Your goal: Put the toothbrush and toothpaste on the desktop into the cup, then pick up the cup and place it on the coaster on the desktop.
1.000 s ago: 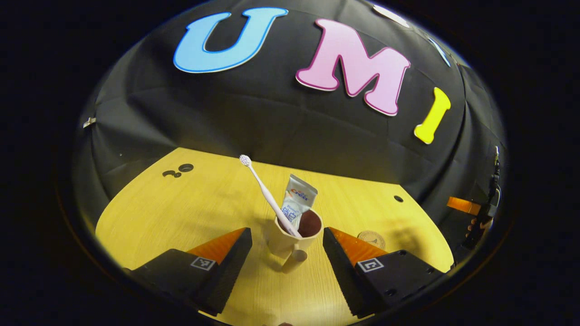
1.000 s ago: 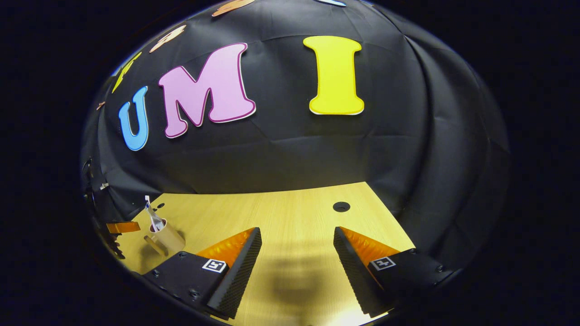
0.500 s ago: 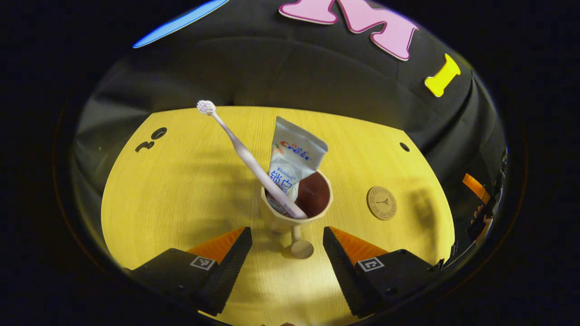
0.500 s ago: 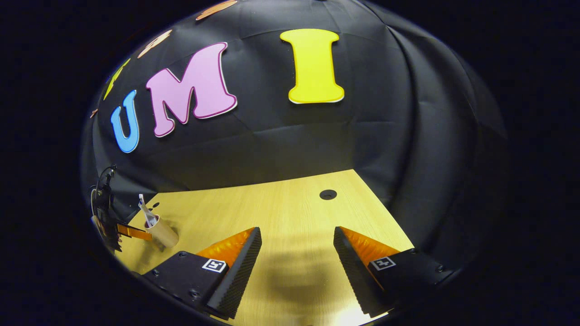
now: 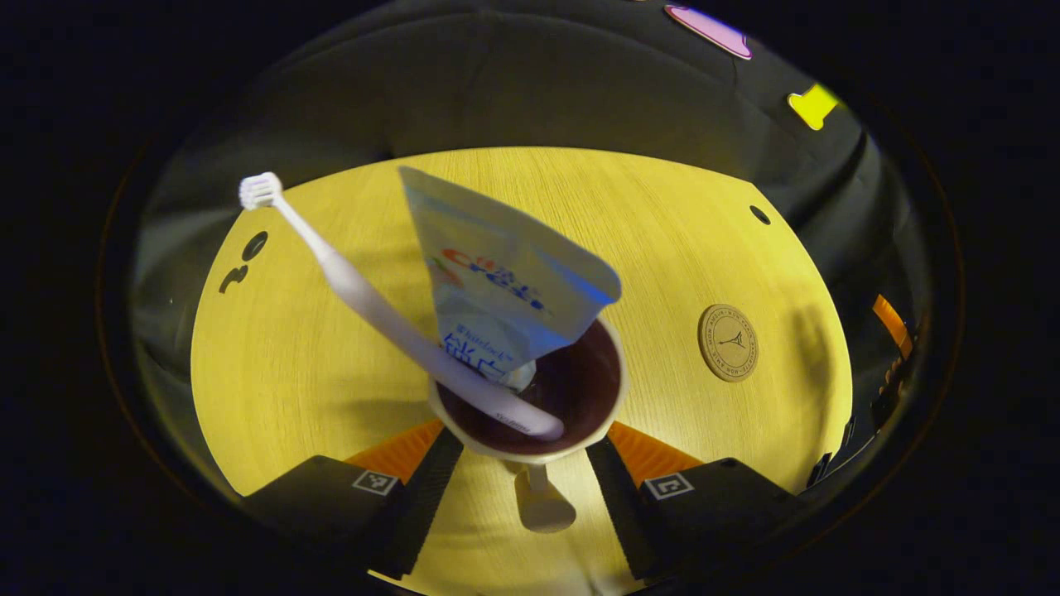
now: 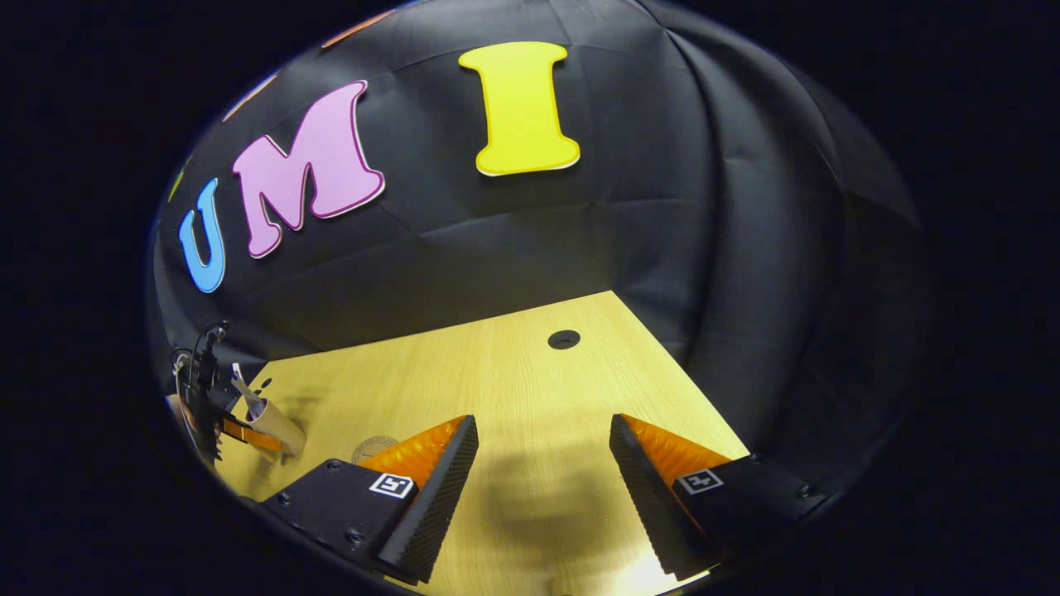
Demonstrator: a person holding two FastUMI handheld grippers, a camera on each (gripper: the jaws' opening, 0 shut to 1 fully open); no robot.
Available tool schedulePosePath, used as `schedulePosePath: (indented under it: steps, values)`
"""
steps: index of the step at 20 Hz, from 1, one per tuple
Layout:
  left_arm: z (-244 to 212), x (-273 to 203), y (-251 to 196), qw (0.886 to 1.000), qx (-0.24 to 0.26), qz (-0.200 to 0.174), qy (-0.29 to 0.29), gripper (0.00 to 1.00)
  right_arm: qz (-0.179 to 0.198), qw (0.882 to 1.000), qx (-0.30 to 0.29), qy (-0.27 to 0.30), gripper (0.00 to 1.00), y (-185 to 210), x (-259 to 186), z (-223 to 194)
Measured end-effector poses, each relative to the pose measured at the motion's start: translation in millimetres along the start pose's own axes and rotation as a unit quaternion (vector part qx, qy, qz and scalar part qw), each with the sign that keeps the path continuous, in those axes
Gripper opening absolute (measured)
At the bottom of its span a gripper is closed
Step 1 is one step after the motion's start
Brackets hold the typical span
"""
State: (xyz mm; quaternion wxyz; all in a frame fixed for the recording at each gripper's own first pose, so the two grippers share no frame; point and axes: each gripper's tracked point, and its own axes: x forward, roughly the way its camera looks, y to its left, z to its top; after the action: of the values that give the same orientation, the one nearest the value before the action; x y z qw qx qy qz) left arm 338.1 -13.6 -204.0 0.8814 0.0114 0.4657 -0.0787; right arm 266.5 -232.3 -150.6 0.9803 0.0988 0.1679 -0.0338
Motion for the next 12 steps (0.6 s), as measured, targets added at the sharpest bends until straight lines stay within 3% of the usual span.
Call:
schedulePosePath:
  steps: [10,11,12]
  values:
    - [-4,4,2,0.999,-0.006,0.008,0.039,0.77,-0.001,1.000,0.000,0.005,0.98,4,5,-6]
    - [-5,4,1,0.999,-0.007,0.008,0.041,0.80,0.001,1.000,-0.002,0.007,0.98,5,4,-7]
    - [-6,4,1,0.999,-0.007,0.009,0.045,0.75,0.003,1.000,-0.004,0.008,0.98,8,5,-8]
